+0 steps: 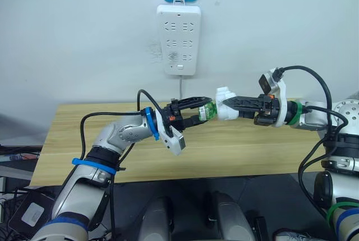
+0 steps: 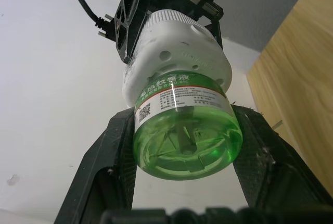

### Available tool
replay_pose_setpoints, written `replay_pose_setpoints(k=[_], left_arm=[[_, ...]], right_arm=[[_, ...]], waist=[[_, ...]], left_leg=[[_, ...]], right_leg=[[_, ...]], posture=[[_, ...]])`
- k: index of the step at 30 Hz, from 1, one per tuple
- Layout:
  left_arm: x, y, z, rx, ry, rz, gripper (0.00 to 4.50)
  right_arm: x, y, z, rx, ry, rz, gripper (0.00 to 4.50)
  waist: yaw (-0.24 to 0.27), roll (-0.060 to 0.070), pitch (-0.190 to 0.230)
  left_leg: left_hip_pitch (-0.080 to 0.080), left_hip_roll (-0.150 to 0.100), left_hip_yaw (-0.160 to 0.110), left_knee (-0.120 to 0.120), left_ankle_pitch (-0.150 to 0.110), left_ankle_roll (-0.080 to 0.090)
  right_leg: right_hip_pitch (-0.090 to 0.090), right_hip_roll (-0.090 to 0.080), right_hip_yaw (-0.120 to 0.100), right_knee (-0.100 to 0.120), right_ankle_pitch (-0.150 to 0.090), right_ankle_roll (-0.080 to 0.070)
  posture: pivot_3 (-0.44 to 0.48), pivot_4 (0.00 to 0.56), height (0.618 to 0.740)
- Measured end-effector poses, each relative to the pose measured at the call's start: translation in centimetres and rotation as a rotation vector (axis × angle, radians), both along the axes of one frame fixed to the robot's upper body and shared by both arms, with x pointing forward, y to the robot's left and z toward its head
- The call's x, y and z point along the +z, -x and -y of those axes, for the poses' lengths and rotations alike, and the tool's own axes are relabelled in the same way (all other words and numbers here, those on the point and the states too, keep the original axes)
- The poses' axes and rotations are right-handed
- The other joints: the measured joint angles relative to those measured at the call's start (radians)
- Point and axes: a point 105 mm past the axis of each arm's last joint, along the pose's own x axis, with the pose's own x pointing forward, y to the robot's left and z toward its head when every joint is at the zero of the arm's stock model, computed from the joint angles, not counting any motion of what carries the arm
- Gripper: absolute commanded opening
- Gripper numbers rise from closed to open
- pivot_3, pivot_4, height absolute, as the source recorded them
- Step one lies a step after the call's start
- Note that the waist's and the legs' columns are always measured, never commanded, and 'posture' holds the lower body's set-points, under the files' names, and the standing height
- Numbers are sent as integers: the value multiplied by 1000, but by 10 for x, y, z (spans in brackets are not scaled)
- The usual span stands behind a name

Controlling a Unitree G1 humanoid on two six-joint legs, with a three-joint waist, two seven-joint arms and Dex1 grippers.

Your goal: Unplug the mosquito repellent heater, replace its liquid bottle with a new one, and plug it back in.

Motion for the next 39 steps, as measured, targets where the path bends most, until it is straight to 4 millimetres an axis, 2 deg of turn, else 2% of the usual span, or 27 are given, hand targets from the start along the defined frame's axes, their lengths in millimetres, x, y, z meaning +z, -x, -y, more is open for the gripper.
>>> replay_pose_setpoints(k=[2, 5, 6, 9, 12, 15, 16, 20, 30, 36, 37, 39], left_arm=[[-2, 2, 1, -15, 24, -139, 2248], [-8, 10, 4, -60, 66, -513, 2248], [-7, 13, 5, -91, 90, -716, 2248], [0, 17, 5, -150, 125, -1099, 2248], [4, 23, 0, -232, 180, -1665, 2248], [6, 29, -7, -285, 203, -2113, 2248], [5, 31, -9, -296, 200, -2185, 2248], [3, 36, -14, -319, 220, -2369, 2248], [1, 40, -14, -318, 288, -2433, 2248], [2, 29, -16, -278, 380, -2387, 4227], [4, 28, -15, -284, 392, -2383, 4464], [3, 27, -14, -280, 403, -2386, 4464]], right_arm=[[-1, 1, 0, 6, 7, -1, 2973], [-5, 8, 2, 29, 31, -3, 2973], [-5, 10, 3, 39, 36, 0, 2973], [0, 14, 4, 62, 29, 23, 2973], [0, 17, 0, 97, 24, 28, 2973], [-1, 21, -5, 136, 19, 24, 2973], [-2, 22, -7, 147, 20, 22, 2973], [-3, 25, -11, 169, 23, 21, 2973], [-5, 26, -11, 169, 26, 19, 2973], [-4, 21, -4, 120, 44, 21, 2973], [-3, 21, -4, 120, 37, 20, 2973], [-1, 21, -4, 119, 26, 22, 2973]], waist=[[0, 0, 0], [-2, 0, 0], [-3, 0, 0], [-4, 0, 0], [-4, 0, 0], [-4, 0, 0], [-4, 0, 0], [-4, 0, 0], [-2, 0, 0], [-1, 0, 0], [-1, 0, 0], [0, 0, 0]], left_leg=[[0, 0, 0, 0, 1, -1], [0, 1, -1, 0, 1, -2], [0, 1, -1, 0, 1, -2], [1, 0, -2, 1, 2, -2], [2, 0, -4, 1, 2, -1], [2, 0, -4, 1, 2, -1], [2, -1, -4, 1, 3, -3], [1, -1, -4, 1, 3, -3], [1, -2, -3, 1, 3, -4], [1, -2, -3, 1, 3, -4], [1, -2, -3, 1, 3, -4], [1, -2, -3, 1, 3, -4]], right_leg=[[0, 0, 0, 0, 0, 0], [0, 0, 0, -1, 0, 0], [0, 1, 0, 0, 0, 0], [1, 1, 1, 1, 0, 0], [2, 2, 1, 2, -1, 0], [2, 2, 1, 2, -1, 1], [2, 2, 1, 2, -1, 1], [1, 2, 2, 1, -1, 1], [1, 2, 2, 1, -1, 1], [1, 2, 2, 1, -1, 1], [1, 2, 2, 1, -1, 1], [1, 2, 3, 1, -1, 1]], posture=[[-166, 261, 740], [-163, 266, 740], [-162, 268, 740], [-160, 272, 740], [-160, 273, 740], [-167, 266, 740], [-176, 265, 740], [-182, 260, 740], [-183, 258, 740], [-183, 258, 740], [-182, 263, 740], [-182, 263, 740]])
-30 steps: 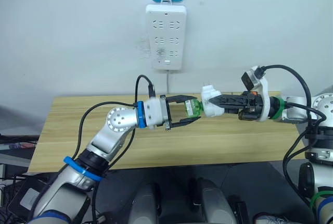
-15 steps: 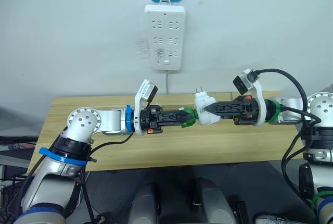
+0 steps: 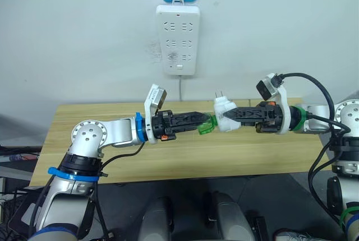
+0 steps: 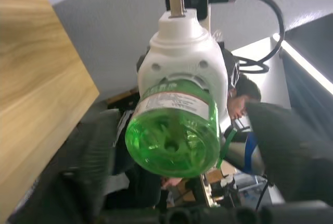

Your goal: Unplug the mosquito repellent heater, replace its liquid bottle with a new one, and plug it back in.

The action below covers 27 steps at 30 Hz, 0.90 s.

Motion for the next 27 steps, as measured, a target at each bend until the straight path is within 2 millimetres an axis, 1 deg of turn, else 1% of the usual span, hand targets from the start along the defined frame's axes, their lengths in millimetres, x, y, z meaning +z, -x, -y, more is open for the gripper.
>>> replay_pose_setpoints(k=[2, 4, 7, 9, 11, 12, 14, 15, 16, 17, 18, 20, 22, 23, 27], left_arm=[[-2, -1, -3, 20, 2, -13, 4464], [-7, 0, -13, 55, 12, -45, 4464], [-18, 7, -29, 102, -13, -72, 4464], [-23, 15, -37, 117, -72, -21, 4464], [-26, 25, -41, 103, -178, 89, 4464], [-26, 25, -42, 118, -229, 179, 4464], [-32, 6, -47, 226, -436, 606, 4464], [-31, -2, -48, 258, -524, 865, 4464], [-28, -5, -46, 263, -565, 1068, 4464], [-22, -9, -41, 276, -607, 1313, 4464], [-17, -12, -37, 284, -634, 1509, 4464], [-7, -15, -33, 292, -659, 1830, 4464], [-5, -12, -27, 256, -642, 2068, 4464], [-8, -10, -25, 247, -623, 2129, 4464], [-15, -9, -15, 225, -562, 2270, 4464]], right_arm=[[0, -2, 1, -14, 2, -2, 2973], [0, -6, 3, -37, -6, -14, 2973], [3, -13, 8, -82, -31, -21, 2973], [4, -16, 11, -105, -29, -19, 2973], [4, -18, 15, -126, -26, -24, 2973], [4, -18, 16, -131, -23, -23, 2973], [4, -19, 17, -137, -22, -22, 2973], [3, -19, 17, -142, -21, -23, 2973], [3, -20, 17, -145, -20, -23, 2973], [3, -20, 17, -147, -23, -24, 2973], [3, -21, 16, -148, -28, -25, 2973], [2, -21, 13, -142, -34, -29, 2973], [2, -21, 12, -141, -35, -31, 2973], [2, -22, 12, -141, -36, -31, 2973], [2, -22, 10, -138, -36, -30, 2973]], waist=[[-1, 0, 0], [-5, 0, 0], [-7, 0, 0], [-6, 0, 0], [-5, 0, 0], [-3, 0, 0], [3, 1, 0], [4, 0, 0], [7, 0, 0], [10, 0, 0], [12, 0, 0], [14, 0, 0], [13, 0, 0], [12, 0, 0], [7, 0, 0]], left_leg=[[0, 0, 0, 0, 0, 0], [0, 0, 0, 0, 0, 0], [0, 1, 0, 0, 0, 0], [0, 0, 0, 0, 0, 0], [0, 0, 1, -1, 0, 0], [0, 0, 1, 0, 0, 0], [1, -2, 2, -1, 0, 0], [1, -2, 2, -1, 0, 0], [0, -2, 2, -1, 0, 0], [0, -2, 2, -1, 0, 0], [0, -2, 2, -1, 0, 0], [-1, -1, 1, -2, -1, 1], [-1, 0, 2, -2, -4, 6], [-2, 0, 2, -2, -4, 7], [-2, 1, 2, -2, -5, 8]], right_leg=[[0, 0, 0, 0, 0, 0], [0, 0, 0, 0, 0, 0], [0, 0, 0, 0, 0, 0], [0, 0, 0, 0, 0, 0], [0, 0, 0, 0, 0, 0], [0, 0, 0, 0, 0, 0], [0, 1, 0, -1, 0, 0], [0, 1, 0, -1, 0, 0], [0, 1, 0, -2, 0, -1], [0, 0, 0, -2, 1, -1], [0, -1, 0, -3, 1, -1], [0, -1, 0, -4, 1, -1], [0, -1, 0, -5, 1, -1], [0, -1, 0, -5, 1, -1], [-1, -2, -2, -6, 1, -1]], posture=[[-182, 263, 740], [-186, 264, 740], [-187, 263, 740], [-185, 263, 740], [-183, 263, 740], [-183, 263, 740], [-166, 264, 740], [-166, 264, 740], [-163, 264, 740], [-161, 266, 740], [-161, 266, 740], [-159, 265, 740], [-161, 264, 740], [-161, 264, 740], [-169, 263, 740]])
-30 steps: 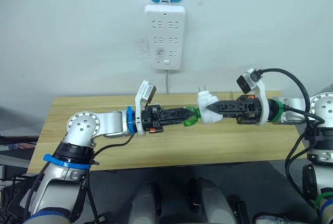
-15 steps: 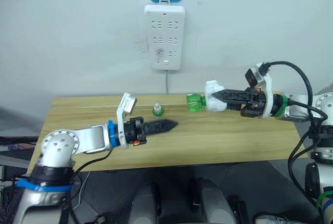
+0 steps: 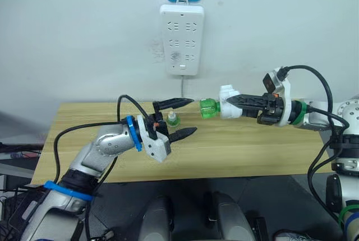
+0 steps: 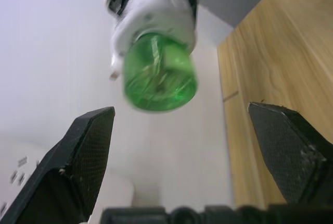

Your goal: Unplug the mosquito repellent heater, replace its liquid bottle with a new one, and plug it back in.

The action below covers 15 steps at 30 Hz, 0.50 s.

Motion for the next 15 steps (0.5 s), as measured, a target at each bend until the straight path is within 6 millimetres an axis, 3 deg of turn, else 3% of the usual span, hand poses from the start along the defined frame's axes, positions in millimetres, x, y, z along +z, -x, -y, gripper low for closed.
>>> replay_pose_setpoints(k=[12, 15], left_arm=[[12, -7, 22, -60, 44, 156, 4464], [15, -8, 23, -67, 46, 173, 3893]], right_arm=[[6, 8, -9, 51, -28, 5, 2973], [6, 8, -10, 47, -33, 4, 2973]], waist=[[-5, 0, 0], [-5, 0, 0]], left_leg=[[1, 1, 0, 1, 0, 0], [1, 1, 0, 1, 0, 0]], right_leg=[[0, 0, -1, 2, 0, 1], [0, 0, -1, 2, 0, 1]], posture=[[-188, 261, 740], [-192, 260, 740]])
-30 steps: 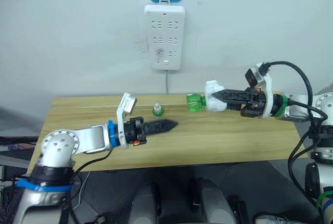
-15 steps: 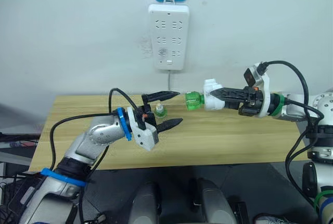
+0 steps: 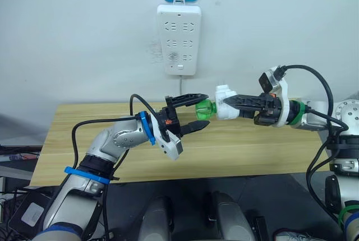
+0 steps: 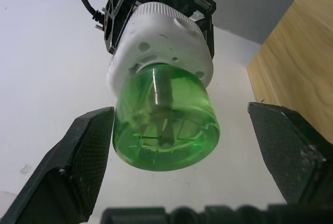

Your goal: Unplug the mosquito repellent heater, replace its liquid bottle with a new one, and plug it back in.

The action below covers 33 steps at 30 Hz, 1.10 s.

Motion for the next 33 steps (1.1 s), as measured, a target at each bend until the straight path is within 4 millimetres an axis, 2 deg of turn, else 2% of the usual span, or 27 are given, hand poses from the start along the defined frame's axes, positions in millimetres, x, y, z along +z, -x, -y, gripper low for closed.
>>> replay_pose_setpoints(k=[5, 10, 13, 16, 18, 22, 24, 26, 29, 33], left_arm=[[3, 1, 0, -10, 11, 8, 2369], [4, 2, -1, -20, 19, 6, 2279], [4, 2, -1, -28, 34, -73, 2279], [0, 4, 4, -54, 88, -396, 2279], [0, 8, 5, -105, 118, -721, 2279], [18, 13, 6, -221, 151, -1385, 2279], [24, 15, 2, -276, 182, -1762, 2279], [24, 17, -6, -298, 203, -2020, 2279], [16, 19, -18, -299, 245, -2200, 2279], [11, 13, -36, -273, 351, -2288, 2279]], right_arm=[[-2, 1, 0, -4, 16, -4, 2973], [0, 3, -1, 0, 17, 3, 2973], [0, 4, -1, 0, 15, 1, 2973], [-1, 4, 2, -8, 29, -1, 2973], [-3, 7, 4, 6, 41, 1, 2973], [5, 14, 6, 42, 23, 32, 2973], [8, 16, 5, 58, 12, 43, 2973], [6, 17, 3, 71, 15, 37, 2973], [2, 16, 4, 64, 38, 28, 2973], [-5, 9, 13, 2, 103, 10, 2973]], waist=[[-1, 0, 0], [-1, 0, 0], [-1, 0, 0], [-3, 0, 0], [-5, 0, 0], [-4, 0, 0], [-4, 0, 0], [-7, 0, 0], [-15, 0, 0], [-14, 0, 1]], left_leg=[[0, 0, 0, 0, 0, 0], [0, 0, 0, 0, 0, 0], [0, 0, 0, 0, 0, 0], [0, 0, 0, 0, 2, -4], [0, 1, -1, 0, 2, -4], [1, 0, -3, 1, 3, -5], [2, 0, -3, 2, 2, -3], [2, -1, -3, 2, 2, -3], [2, -1, -3, 1, 4, -6], [1, -1, -2, 1, 4, -6]], right_leg=[[0, 0, 0, 0, 0, 0], [0, 0, 0, 0, 0, 0], [0, 0, 0, 0, 0, 0], [0, 0, 0, 0, 0, 0], [0, 1, 0, 0, 0, 0], [1, 2, 1, 3, -1, 0], [2, 2, 1, 3, -2, 2], [2, 2, 2, 3, -4, 5], [0, 3, 2, 4, -2, 3], [0, 2, 2, 3, -2, 3]], posture=[[-192, 260, 740], [-191, 261, 740], [-186, 265, 740], [-180, 267, 740], [-173, 270, 740], [-161, 267, 740], [-162, 265, 740], [-167, 265, 740], [-175, 264, 740], [-181, 267, 740]])
